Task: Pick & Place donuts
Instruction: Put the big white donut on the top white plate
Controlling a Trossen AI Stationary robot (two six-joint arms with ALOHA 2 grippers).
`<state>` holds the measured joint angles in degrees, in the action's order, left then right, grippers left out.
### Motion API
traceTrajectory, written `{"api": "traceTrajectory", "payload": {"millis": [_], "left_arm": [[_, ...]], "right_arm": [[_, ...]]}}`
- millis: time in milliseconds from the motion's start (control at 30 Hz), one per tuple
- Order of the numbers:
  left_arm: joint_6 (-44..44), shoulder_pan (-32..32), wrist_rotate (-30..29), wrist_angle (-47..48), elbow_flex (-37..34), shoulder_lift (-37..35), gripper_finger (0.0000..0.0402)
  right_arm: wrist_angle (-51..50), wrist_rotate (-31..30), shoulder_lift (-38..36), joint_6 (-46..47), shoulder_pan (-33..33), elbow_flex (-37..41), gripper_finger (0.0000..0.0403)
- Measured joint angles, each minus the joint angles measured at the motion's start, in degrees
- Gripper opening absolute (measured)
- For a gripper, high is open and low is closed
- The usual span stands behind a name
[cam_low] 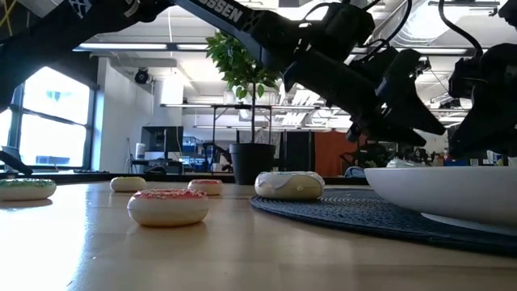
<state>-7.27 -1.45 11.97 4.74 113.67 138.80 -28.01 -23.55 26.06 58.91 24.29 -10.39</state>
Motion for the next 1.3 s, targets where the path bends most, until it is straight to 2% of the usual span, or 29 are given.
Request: {"api": "traceTrajectory", "payload": {"millis": [233,300,400,467,533,633,700,800,867,967,1067,1100,1167,1233,1300], "left_arm": [[-0.04,0.0,0.7,3.04,-0.09,-0.84,0.0213],[-0.41,-0.06,2.26,5.36,-0.15,-2.93,0.0213],[-1.07,-1.0,7.63,10.83,0.24,-7.02,0.0213],[-1.14,-1.84,10.28,18.5,-0.09,-10.2,0.0213],[-0.91,-2.81,10.14,19.77,0.12,-11.37,0.0213],[1.01,-3.97,7.37,29.97,-0.35,-15.51,0.0213],[2.13,-4.43,4.16,33.23,0.21,-17.85,0.0213],[2.7,-4.56,-1.32,44.82,-0.12,-21.87,0.0213],[3.04,-4.53,-3.71,47.29,0.04,-22.65,0.0213],[4.19,-4.44,-4.69,54.62,-0.37,-24.99,0.0213],[4.5,-4.14,-5.1,56.12,0.35,-28.22,0.0213],[4.48,-4.14,-5.45,59.16,0.18,-29.85,0.0213],[4.02,-3.34,-7.98,65.41,-0.37,-32.43,0.0213],[3.28,-2.52,-9.7,64.67,0.28,-33.53,0.0213],[1.27,-1.25,-12.61,71.66,-0.46,-36.6,0.0213]], "right_arm": [[2.03,-2.5,-0.26,-7.52,0.0,-3.38,0.0133],[3.73,-4.46,-0.28,-11.84,0.0,-4.67,0.0133],[6.72,-6.78,-0.26,-20.07,0.0,-6.01,0.0133],[9.05,-6.9,-0.26,-25.82,0.0,-6.07,0.0133],[10.81,-6.27,-0.26,-30.21,0.0,-6.05,0.0133],[12.23,-6.42,0.08,-33.29,0.02,-6.05,0.0133],[11.79,-6.97,0.25,-34.65,0.02,-6.05,0.0133],[10.99,-8.15,0.28,-38.14,0.02,-6.05,0.0133],[11.19,-9.28,0.28,-40.69,0.0,-6.05,0.0133],[12.95,-10.66,0.28,-41.14,0.0,-6.05,0.0133],[15.08,-10.75,0.32,-41.21,0.0,-6.05,0.0133],[16.01,-11.14,0.46,-41.79,-0.03,-6.05,0.0133],[18.66,-12.95,1.01,-43.34,-0.31,-6.05,0.0133],[22.32,-15.09,1.66,-44.07,-1.03,-6.05,0.0133],[26.71,-15.33,3.08,-44.69,-2.2,-6.05,0.0133]]}}
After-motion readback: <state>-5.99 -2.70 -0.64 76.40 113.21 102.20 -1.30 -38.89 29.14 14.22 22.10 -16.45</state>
